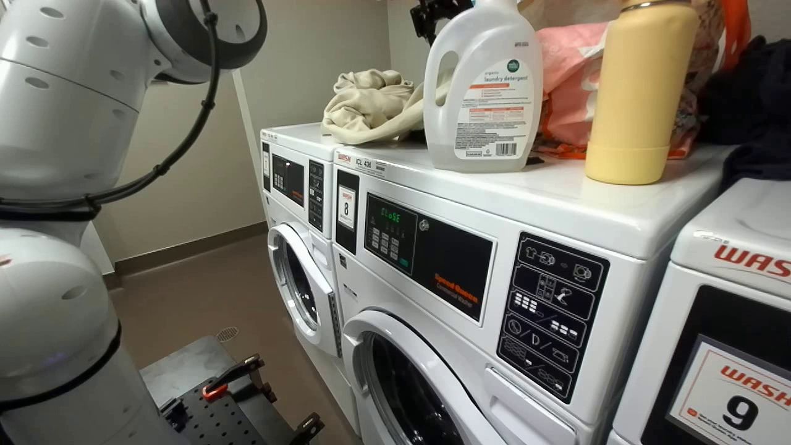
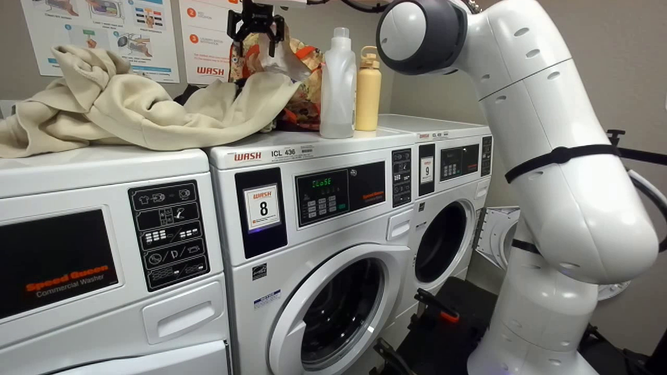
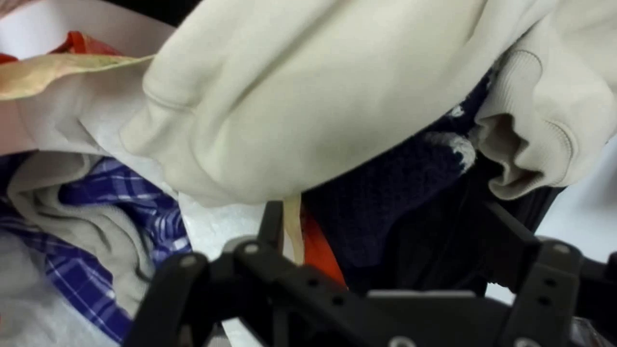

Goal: Remove the jersey from the bag and put it on top of the washing machine.

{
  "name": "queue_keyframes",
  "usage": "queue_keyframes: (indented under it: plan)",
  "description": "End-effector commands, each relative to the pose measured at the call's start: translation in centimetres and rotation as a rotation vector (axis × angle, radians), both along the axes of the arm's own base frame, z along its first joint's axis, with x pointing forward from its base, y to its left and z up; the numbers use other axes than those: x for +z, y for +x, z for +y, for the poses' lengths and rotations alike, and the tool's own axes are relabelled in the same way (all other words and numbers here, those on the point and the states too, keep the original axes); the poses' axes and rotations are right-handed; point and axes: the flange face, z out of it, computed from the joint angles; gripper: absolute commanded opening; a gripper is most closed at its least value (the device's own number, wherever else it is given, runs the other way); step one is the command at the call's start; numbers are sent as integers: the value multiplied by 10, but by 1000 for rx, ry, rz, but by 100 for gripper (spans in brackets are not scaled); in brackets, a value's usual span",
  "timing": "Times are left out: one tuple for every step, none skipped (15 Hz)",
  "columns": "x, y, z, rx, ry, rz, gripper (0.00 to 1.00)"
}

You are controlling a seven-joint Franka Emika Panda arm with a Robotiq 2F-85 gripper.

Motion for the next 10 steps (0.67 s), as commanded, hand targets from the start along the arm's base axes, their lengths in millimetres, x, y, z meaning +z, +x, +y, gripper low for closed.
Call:
queue_keyframes:
  plan:
    - [-10,-4,-12,-87,45,49,100]
    - [-13,-3,-15,-104,46,53,100]
    - [-16,-2,-18,-120,48,57,100]
    - [-19,-1,-21,-137,49,59,100]
    - [-22,0,-23,-151,49,61,97]
    - [-24,1,-27,-163,50,60,90]
    - [-27,3,-28,-175,53,61,72]
    - [-30,4,-29,-183,52,63,71]
    - [-33,5,-30,-189,56,66,64]
    - [-37,5,-30,-198,57,72,56]
